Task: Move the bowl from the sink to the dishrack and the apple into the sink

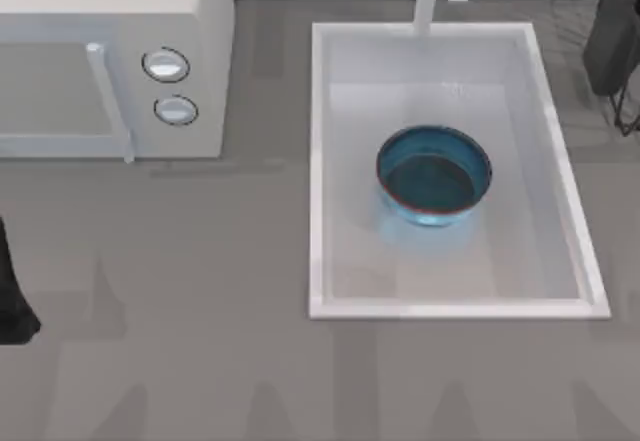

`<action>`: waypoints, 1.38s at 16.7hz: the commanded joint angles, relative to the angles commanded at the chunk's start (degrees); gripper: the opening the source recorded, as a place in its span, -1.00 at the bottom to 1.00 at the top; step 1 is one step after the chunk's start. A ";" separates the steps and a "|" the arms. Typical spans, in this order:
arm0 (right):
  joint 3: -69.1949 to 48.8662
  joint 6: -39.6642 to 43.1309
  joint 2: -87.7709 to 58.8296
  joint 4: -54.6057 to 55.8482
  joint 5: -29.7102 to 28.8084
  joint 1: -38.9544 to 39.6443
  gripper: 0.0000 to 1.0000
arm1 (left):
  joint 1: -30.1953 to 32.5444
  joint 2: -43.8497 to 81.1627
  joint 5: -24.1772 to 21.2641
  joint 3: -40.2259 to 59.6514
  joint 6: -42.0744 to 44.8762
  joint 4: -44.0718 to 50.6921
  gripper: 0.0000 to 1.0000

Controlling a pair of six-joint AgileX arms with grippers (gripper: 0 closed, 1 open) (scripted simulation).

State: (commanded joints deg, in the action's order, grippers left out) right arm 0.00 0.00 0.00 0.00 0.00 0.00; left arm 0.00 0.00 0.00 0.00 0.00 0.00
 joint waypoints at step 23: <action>-84.81 -24.72 -97.73 -54.91 -3.54 18.77 1.00 | 0.00 0.00 0.00 0.00 0.00 0.00 1.00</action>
State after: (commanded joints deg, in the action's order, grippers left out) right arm -84.81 -24.72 -97.73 -54.91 -3.54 18.77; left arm 0.00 0.00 0.00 0.00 0.00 0.00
